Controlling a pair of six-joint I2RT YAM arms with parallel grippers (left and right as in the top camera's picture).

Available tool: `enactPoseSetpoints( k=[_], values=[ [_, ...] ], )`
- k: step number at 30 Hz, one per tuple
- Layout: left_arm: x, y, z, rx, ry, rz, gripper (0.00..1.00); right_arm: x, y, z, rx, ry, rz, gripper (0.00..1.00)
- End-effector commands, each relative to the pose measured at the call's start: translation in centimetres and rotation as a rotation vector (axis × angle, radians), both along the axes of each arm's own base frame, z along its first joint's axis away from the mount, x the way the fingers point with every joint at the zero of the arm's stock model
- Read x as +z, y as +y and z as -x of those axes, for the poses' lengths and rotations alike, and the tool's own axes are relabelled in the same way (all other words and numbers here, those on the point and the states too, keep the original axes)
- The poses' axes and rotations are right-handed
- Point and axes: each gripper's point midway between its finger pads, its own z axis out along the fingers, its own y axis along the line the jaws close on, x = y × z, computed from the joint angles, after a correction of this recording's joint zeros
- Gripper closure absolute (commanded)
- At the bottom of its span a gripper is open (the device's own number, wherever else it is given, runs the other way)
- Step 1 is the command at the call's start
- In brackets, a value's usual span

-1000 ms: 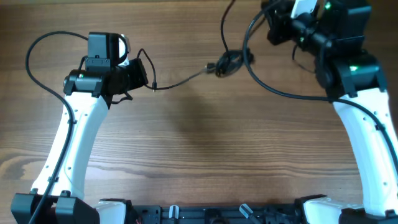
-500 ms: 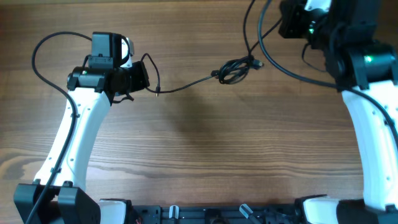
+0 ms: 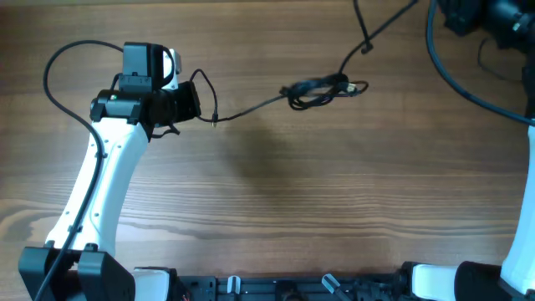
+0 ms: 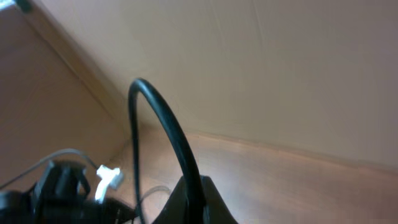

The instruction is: Untangle cables

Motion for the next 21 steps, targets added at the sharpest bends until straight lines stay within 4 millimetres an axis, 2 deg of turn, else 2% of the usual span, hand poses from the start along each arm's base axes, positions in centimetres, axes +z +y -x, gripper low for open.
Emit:
enactPoseSetpoints(
  k=[1,2,4,5,9,11,13,15,16,17,21],
  values=[
    [0.2,0.4,-0.7,-0.011,-0.025,-0.020,0.96,-2.7,-0.2,-1.0,-0.041,0.074,0.067,0.96],
    [0.3,0.3,-0.8,-0.013,-0.030,-0.016,0.95,-3.7,0.1,-1.1,-0.035,0.104,0.079,0.96],
    [0.5,-0.6,-0.8,-0.055,-0.036,0.022,0.82,-5.6,0.8,-1.3,-0.023,0.163,0.108,0.96],
    [0.8,-1.7,-0.5,-0.122,-0.044,0.057,0.77,-6.4,1.0,-1.4,-0.025,0.192,0.117,0.96],
    [1.6,-4.6,0.3,-0.303,-0.075,0.142,0.41,-9.2,2.4,-1.5,0.014,0.289,0.135,0.96],
    [1.9,-6.2,0.9,-0.397,-0.094,0.157,0.33,-10.7,3.2,-1.4,0.038,0.340,0.140,0.96],
    [2.1,-7.7,1.4,-0.461,-0.104,0.168,0.30,-11.9,3.9,-1.4,0.060,0.379,0.146,0.96],
    [2.2,-10.2,2.3,-0.549,-0.113,0.183,0.30,-12.8,4.4,-1.5,0.074,0.411,0.148,0.96],
    [2.2,-11.1,2.6,-0.574,-0.117,0.183,0.31,-13.0,4.5,-1.6,0.077,0.417,0.148,0.96],
    [2.3,-12.7,3.0,-0.619,-0.129,0.185,0.32,-13.0,4.6,-1.5,0.081,0.418,0.145,0.96],
    [3.1,-16.1,3.3,-0.686,-0.181,0.205,0.34,-12.9,4.7,-1.3,0.093,0.422,0.137,0.96]
  ],
)
